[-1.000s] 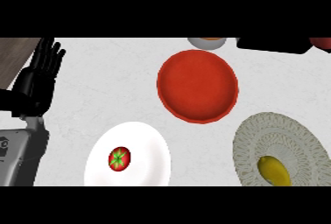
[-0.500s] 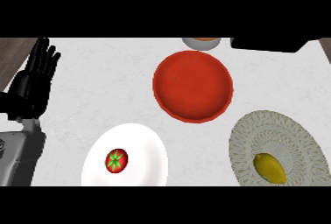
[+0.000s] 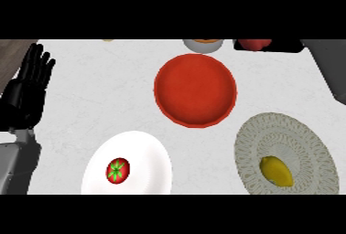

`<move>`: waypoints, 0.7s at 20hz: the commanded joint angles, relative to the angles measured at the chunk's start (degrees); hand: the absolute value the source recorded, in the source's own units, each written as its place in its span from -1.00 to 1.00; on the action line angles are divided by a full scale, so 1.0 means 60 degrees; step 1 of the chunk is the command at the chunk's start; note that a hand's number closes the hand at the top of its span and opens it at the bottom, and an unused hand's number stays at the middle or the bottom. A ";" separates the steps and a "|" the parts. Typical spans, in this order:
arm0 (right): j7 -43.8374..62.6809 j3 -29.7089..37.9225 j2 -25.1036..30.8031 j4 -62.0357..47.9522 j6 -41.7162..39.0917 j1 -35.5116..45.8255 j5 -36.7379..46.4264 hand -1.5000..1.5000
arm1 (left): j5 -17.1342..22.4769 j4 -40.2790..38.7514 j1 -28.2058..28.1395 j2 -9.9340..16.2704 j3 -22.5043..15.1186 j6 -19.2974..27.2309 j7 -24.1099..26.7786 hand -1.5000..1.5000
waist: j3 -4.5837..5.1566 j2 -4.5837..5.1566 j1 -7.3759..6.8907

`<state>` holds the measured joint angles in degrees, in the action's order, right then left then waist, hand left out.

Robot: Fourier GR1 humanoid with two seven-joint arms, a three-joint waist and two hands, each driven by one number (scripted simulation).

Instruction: Pick the bell pepper from the placemat and place it in the bowl

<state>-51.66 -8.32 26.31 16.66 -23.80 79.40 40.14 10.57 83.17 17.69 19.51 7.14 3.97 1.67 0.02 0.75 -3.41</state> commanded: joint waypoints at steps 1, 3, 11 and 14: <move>-0.0854 -0.0367 -0.0915 -0.0006 -0.1334 -0.0183 0.0055 1.00 | -0.0079 0.0027 -0.0117 -0.0069 0.0018 0.0140 -0.0075 0.00 | -0.0002 -0.0062 0.0253; -0.0850 -0.0552 -0.1074 -0.0089 -0.0994 -0.0302 0.0196 1.00 | 0.0061 -0.0018 -0.0247 -0.0072 0.0090 -0.0070 0.0118 0.00 | -0.0001 -0.0019 0.0193; 0.0895 -0.0850 -0.2629 -0.0593 0.1528 -0.1203 0.0739 1.00 | -0.0068 0.0582 -0.0284 0.0037 0.0150 0.0114 -0.0439 0.00 | -0.0007 -0.0033 0.0195; 0.1514 -0.0473 -0.2623 -0.1024 0.1116 -0.0932 0.0503 -1.00 | -0.0259 0.0403 -0.0423 -0.0075 0.0087 0.0079 -0.0011 0.00 | -0.0003 -0.0017 0.0218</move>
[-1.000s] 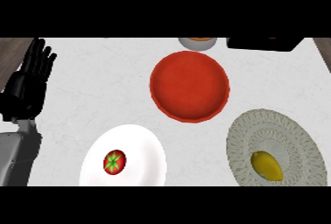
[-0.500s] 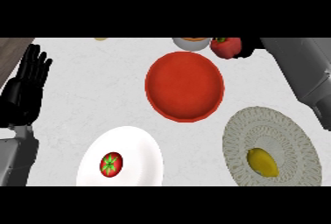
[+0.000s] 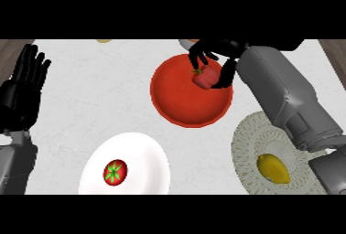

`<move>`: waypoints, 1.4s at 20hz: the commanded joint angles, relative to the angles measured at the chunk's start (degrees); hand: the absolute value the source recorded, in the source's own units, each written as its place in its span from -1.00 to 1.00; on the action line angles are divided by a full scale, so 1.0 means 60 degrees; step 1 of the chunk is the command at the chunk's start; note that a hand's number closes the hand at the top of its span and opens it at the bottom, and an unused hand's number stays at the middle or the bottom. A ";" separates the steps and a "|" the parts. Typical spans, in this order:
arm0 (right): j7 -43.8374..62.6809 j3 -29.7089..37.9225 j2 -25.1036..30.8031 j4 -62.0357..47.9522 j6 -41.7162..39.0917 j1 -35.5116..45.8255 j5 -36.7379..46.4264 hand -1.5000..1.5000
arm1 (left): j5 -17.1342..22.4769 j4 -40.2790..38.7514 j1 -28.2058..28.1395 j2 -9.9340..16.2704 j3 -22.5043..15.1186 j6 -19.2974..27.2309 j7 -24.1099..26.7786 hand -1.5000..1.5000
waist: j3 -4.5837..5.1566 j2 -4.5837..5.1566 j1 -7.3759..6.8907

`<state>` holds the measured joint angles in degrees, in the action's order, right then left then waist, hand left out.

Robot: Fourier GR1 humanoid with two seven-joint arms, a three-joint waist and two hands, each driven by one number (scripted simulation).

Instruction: Pick the bell pepper from the placemat and place it in the bowl

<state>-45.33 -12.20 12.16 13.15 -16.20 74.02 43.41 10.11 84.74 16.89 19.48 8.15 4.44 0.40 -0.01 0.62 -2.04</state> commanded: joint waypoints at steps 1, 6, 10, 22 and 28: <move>0.0858 0.0246 -0.1078 -0.0569 0.0200 -0.0434 -0.0170 -1.00 | -0.0191 0.0329 -0.0205 -0.0273 -0.0260 0.0156 -0.0018 0.00 | -0.0001 0.0014 -0.0058; 0.0192 0.0916 -0.1107 -0.0954 -0.0899 -0.0676 -0.0850 -1.00 | -0.0127 0.0005 -0.0239 -0.0167 -0.0034 -0.0004 0.0215 0.00 | -0.0002 0.0036 -0.0011; 0.0101 0.1883 -0.1236 -0.0893 -0.0778 -0.0618 -0.1776 -1.00 | -0.0124 0.0003 0.0257 -0.0077 0.0060 0.0132 -0.0140 0.00 | -0.0009 0.0080 -0.0047; 0.1199 0.4160 0.1229 -0.1477 -0.1414 0.0037 -0.3798 -1.00 | -0.0037 -0.0344 0.0434 -0.0144 -0.0021 -0.0259 0.0219 0.00 | -0.0013 0.0355 -0.0451; 0.0991 0.4516 0.2479 -0.1510 -0.2265 -0.0252 -0.4125 -1.00 | -0.0142 0.0034 0.0455 -0.0312 -0.0267 -0.0225 0.0263 0.00 | -0.0051 0.0528 -0.0742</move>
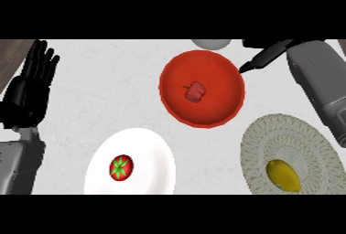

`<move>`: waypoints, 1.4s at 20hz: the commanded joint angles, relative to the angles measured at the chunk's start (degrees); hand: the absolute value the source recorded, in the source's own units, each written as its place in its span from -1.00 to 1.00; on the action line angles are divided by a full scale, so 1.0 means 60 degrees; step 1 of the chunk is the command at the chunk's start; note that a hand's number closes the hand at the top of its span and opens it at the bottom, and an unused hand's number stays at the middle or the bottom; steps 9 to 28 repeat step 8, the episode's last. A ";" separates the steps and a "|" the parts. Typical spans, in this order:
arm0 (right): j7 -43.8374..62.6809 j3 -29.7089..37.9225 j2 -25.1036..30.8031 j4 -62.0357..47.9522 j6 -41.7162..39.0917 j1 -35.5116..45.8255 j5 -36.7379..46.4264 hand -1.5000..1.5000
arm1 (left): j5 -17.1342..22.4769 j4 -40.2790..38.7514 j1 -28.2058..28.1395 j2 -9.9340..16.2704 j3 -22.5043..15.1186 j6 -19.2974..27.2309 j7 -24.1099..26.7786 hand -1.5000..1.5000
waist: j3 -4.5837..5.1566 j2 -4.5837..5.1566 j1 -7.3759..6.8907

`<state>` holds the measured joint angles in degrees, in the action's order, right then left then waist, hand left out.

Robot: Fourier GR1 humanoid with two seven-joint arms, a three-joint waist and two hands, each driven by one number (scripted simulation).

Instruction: Pick the bell pepper from the placemat and place it in the bowl

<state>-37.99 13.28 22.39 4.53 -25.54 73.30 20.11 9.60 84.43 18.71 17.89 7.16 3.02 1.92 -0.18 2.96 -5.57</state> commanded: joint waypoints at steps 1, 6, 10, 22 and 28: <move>-0.0221 0.0305 0.0784 -0.0053 -0.0619 -0.0168 -0.0274 -1.00 | 0.0084 -0.0041 0.0000 -0.0032 0.0047 -0.0096 0.0171 0.00 | -0.0013 0.0168 -0.0261; -0.0318 0.0360 0.1445 0.0018 -0.1289 -0.0446 -0.0335 -1.00 | -0.0012 0.0087 0.0273 -0.0152 -0.0163 -0.0011 0.0012 0.00 | -0.0049 0.0240 -0.0304; -0.0298 0.0483 0.1638 0.0024 -0.1584 -0.0496 -0.0467 -1.00 | 0.0081 0.0016 0.0108 -0.0125 -0.0101 -0.0167 0.0174 0.00 | -0.0044 0.0268 -0.0391; -0.0298 0.0483 0.1638 0.0024 -0.1584 -0.0496 -0.0467 -1.00 | 0.0081 0.0016 0.0108 -0.0125 -0.0101 -0.0167 0.0174 0.00 | -0.0044 0.0268 -0.0391; -0.0298 0.0483 0.1638 0.0024 -0.1584 -0.0496 -0.0467 -1.00 | 0.0081 0.0016 0.0108 -0.0125 -0.0101 -0.0167 0.0174 0.00 | -0.0044 0.0268 -0.0391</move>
